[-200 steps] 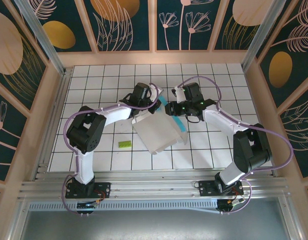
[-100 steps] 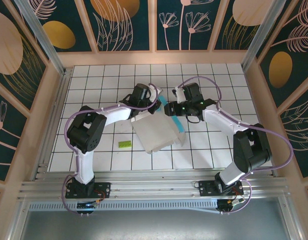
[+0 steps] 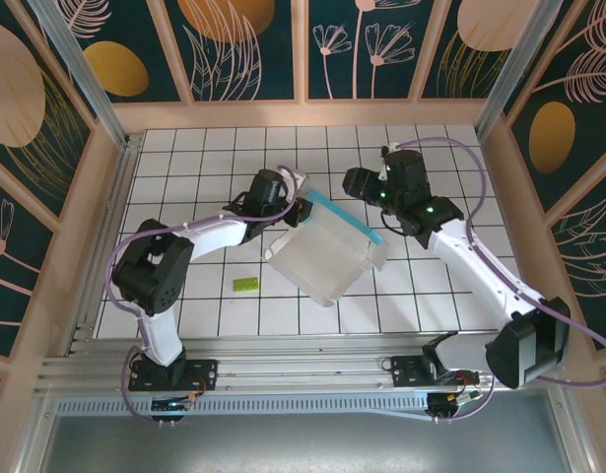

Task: Fold the paper box

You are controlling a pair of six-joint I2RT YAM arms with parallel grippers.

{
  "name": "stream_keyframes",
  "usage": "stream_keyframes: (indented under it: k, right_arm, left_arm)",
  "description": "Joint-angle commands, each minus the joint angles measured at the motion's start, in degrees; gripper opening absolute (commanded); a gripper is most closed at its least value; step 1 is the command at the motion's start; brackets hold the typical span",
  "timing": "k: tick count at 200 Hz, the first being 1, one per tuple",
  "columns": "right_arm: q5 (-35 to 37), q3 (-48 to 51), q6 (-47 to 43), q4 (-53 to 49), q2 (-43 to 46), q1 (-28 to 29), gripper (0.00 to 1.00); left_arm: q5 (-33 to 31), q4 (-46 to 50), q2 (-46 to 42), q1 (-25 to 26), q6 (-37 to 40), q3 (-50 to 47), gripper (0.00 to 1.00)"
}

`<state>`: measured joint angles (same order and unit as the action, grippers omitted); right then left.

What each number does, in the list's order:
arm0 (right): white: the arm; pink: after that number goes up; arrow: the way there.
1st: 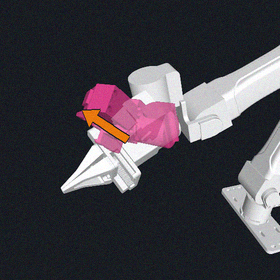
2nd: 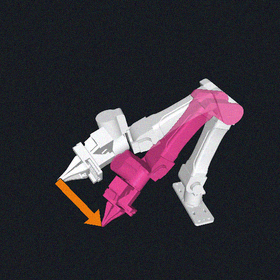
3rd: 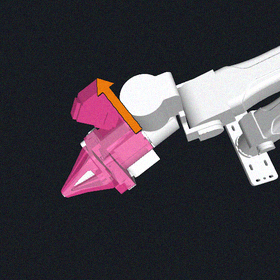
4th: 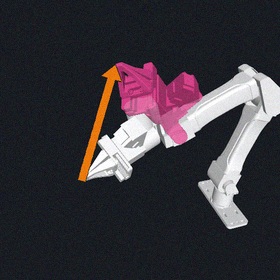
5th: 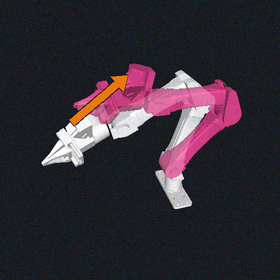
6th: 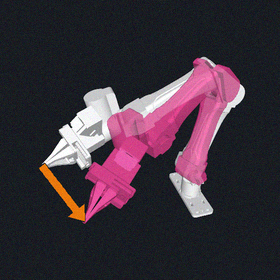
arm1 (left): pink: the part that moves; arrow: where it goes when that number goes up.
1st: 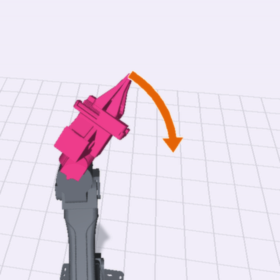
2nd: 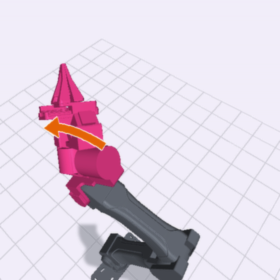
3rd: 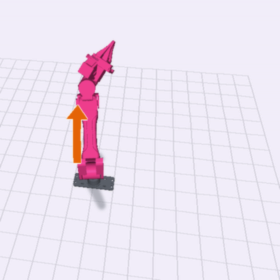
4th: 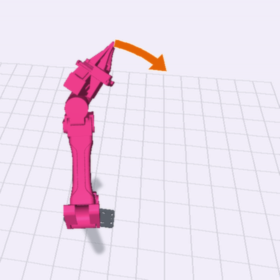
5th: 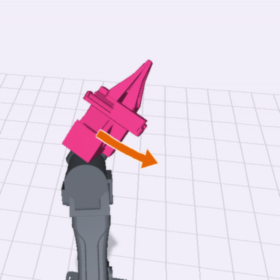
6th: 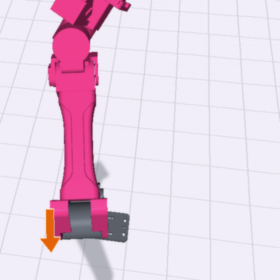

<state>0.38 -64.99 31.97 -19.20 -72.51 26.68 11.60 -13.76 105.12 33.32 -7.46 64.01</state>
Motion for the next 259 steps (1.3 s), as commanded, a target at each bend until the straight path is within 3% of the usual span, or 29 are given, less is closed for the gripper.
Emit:
stream_keyframes:
  k: [1, 29, 55, 74, 88, 117, 137, 176, 259]
  right_arm:
    - [8.94, -1.13, 13.49, -10.39, 4.84, 0.22, 0.72]
    - [7.9, 1.53, 24.47, -19.38, 10.94, 0.83, 0.7]
    - [5.89, 1.09, 32.72, -28.34, 11.45, 2.5, 0.69]
    - [4.23, 1.4, 34.32, -28.89, 10.11, 3.51, 0.66]
    - [4.49, 1.76, 35.52, -28.52, 8.52, 3.82, 0.63]
    - [5.06, 3.73, 36.45, -25.17, 4.86, 4.0, 0.57]
    - [5.97, 5.26, 36.02, -22.06, 3.14, 4.0, 0.55]
    - [8.04, 6.34, 34.72, -17.79, 1.37, 3.66, 0.48]
    - [6.41, 10.27, 36.52, -14.17, 0.44, 3.21, 0.45]
  left_arm:
    - [0.72, -6.79, -5.54, -0.19, -5.64, -4.17, 0.4]
    - [0.73, -5.34, -12.71, -0.22, -8.54, -6.84, 0.43]
    - [-0.33, 8.76, -14.32, -1.03, -14.74, 0.18, 0.46]
    - [7.52, 20.97, -8.71, -4.95, -20.16, 10.56, 0.44]
    - [15.15, 24.39, -3.8, -7.77, -22.67, 15.54, 0.41]
    - [21.57, 29.99, 2.88, -8.62, -19.94, 23.3, 0.39]
    - [26.15, 31.32, 7.14, -8.6, -19.26, 25.73, 0.4]
    - [27.66, 29.8, 10.15, -8.55, -18.35, 24.86, 0.48]
    - [30.84, 23.2, 9.33, -8.54, -21.35, 19.58, 0.42]
